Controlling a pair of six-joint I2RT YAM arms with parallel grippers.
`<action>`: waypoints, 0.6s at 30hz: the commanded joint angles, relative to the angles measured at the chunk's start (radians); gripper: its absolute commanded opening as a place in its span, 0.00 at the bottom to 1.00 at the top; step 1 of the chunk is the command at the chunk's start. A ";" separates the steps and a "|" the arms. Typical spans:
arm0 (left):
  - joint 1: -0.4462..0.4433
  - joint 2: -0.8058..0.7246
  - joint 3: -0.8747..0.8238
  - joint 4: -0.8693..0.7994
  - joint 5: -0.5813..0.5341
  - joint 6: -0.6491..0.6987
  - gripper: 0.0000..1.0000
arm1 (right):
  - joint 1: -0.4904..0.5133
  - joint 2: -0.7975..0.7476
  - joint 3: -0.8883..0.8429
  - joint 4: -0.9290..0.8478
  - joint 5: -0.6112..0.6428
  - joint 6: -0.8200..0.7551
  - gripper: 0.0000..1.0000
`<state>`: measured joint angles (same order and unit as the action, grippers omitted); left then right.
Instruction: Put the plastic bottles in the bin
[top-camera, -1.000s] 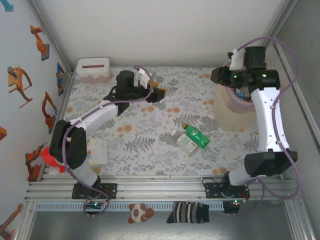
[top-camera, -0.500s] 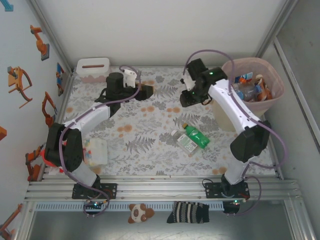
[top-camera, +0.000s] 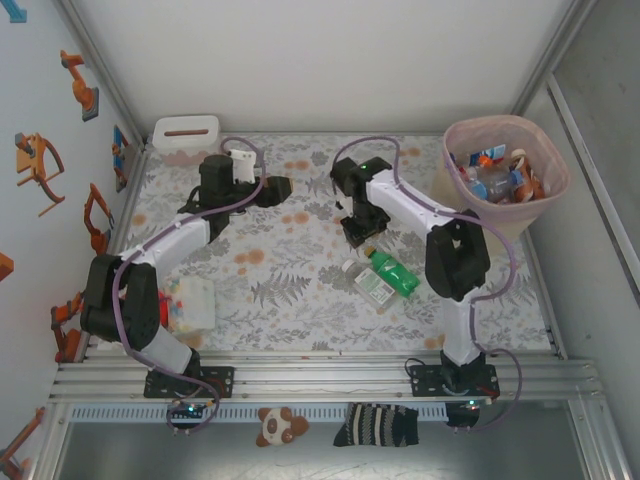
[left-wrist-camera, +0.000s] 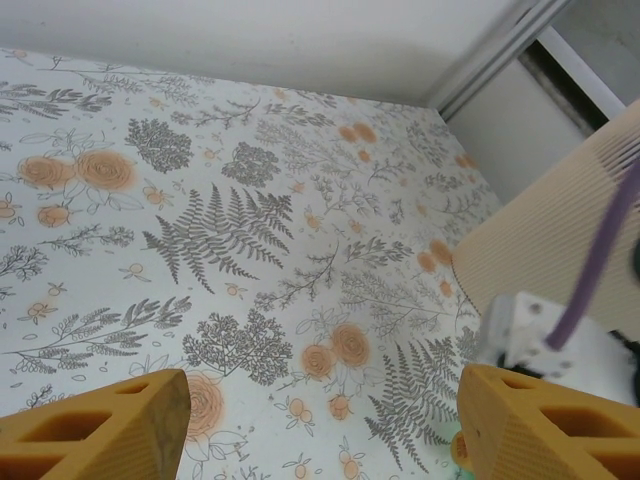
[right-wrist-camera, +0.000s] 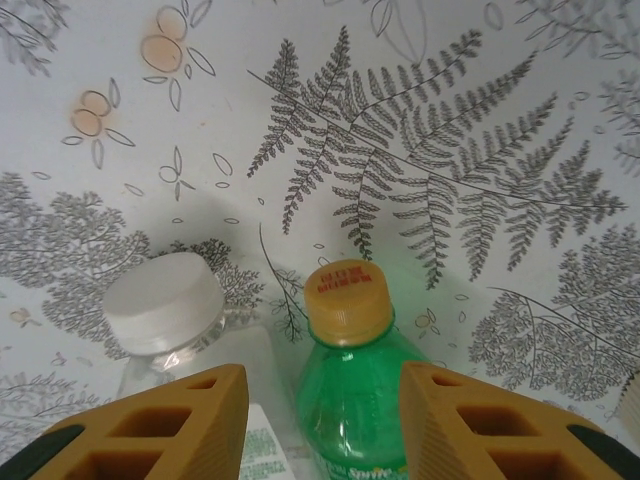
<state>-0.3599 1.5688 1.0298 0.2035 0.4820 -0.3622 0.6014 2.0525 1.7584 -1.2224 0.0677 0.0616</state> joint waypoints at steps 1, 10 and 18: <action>0.006 -0.040 -0.010 0.015 -0.001 -0.017 0.70 | 0.016 0.039 -0.012 -0.011 0.060 -0.008 0.43; 0.007 -0.045 -0.017 0.019 -0.005 -0.024 0.70 | 0.023 0.132 -0.007 -0.014 0.132 -0.009 0.42; 0.008 -0.050 -0.027 0.020 -0.005 -0.026 0.70 | 0.025 0.170 -0.013 -0.014 0.147 -0.011 0.41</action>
<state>-0.3584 1.5547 1.0168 0.2058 0.4786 -0.3744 0.6186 2.2116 1.7512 -1.2228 0.1841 0.0582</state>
